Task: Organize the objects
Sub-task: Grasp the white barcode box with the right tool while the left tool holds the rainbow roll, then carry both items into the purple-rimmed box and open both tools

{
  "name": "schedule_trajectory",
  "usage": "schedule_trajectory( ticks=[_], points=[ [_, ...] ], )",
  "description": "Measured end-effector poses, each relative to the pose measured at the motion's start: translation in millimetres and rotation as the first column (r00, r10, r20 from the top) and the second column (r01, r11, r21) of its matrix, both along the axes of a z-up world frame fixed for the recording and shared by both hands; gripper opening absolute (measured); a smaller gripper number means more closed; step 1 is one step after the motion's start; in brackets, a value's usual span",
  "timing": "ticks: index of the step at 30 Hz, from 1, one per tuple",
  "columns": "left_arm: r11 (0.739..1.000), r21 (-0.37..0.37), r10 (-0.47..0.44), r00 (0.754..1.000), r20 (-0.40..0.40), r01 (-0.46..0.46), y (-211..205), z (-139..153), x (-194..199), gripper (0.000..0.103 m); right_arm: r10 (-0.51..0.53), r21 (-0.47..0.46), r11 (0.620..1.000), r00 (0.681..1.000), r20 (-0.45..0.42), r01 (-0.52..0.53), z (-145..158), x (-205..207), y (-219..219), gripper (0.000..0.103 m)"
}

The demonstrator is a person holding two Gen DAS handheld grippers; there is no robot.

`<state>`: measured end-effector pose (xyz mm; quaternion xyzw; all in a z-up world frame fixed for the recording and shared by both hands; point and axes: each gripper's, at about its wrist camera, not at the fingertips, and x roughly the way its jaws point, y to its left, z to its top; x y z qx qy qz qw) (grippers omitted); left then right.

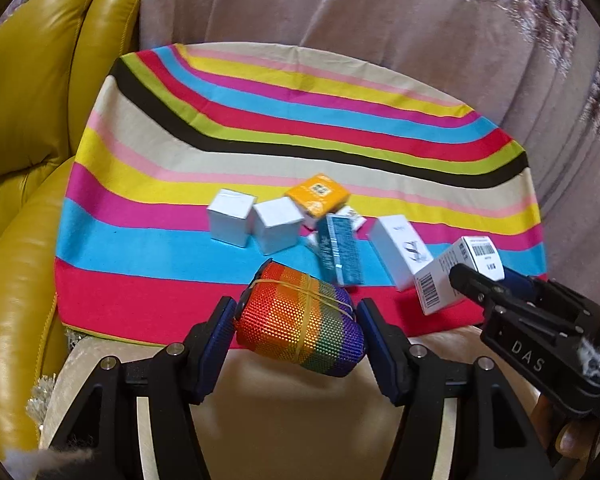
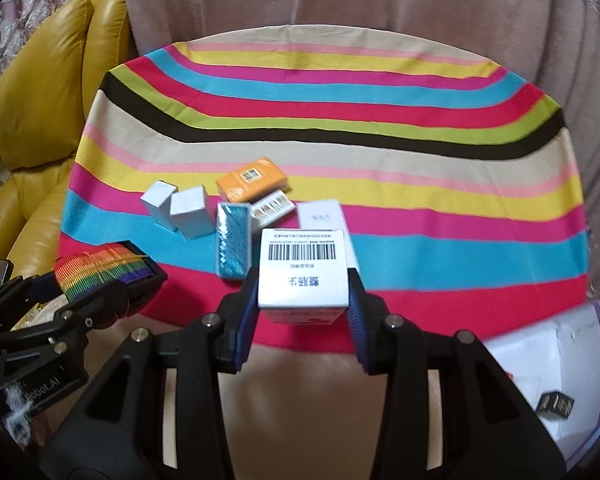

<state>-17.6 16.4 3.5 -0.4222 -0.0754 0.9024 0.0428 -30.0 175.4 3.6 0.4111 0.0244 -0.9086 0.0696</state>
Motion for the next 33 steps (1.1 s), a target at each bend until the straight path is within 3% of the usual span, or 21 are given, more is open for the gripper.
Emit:
schedule_trajectory(
  ticks=[11, 19, 25, 33],
  points=[
    [0.992, -0.008, -0.13, 0.992, -0.007, 0.13, 61, 6, 18, 0.062, -0.151, 0.017, 0.988, 0.988, -0.018, 0.151, 8, 35, 67, 0.045],
    [0.969, -0.001, -0.247, 0.969, 0.004, 0.247, 115, 7, 27, 0.062, -0.254, 0.036, 0.966, 0.967, -0.032, 0.255, 13, 51, 118, 0.045],
    [0.937, 0.009, -0.349, 0.937, 0.016, 0.349, 160, 10, 30, 0.062, -0.335, 0.032, 0.941, 0.942, -0.025, 0.336, 10, 64, 160, 0.045],
    [0.875, -0.005, -0.484, 0.875, 0.032, 0.484, 226, 10, 34, 0.062, -0.452, 0.032, 0.892, 0.892, 0.015, 0.451, -7, 84, 214, 0.045]
  ],
)
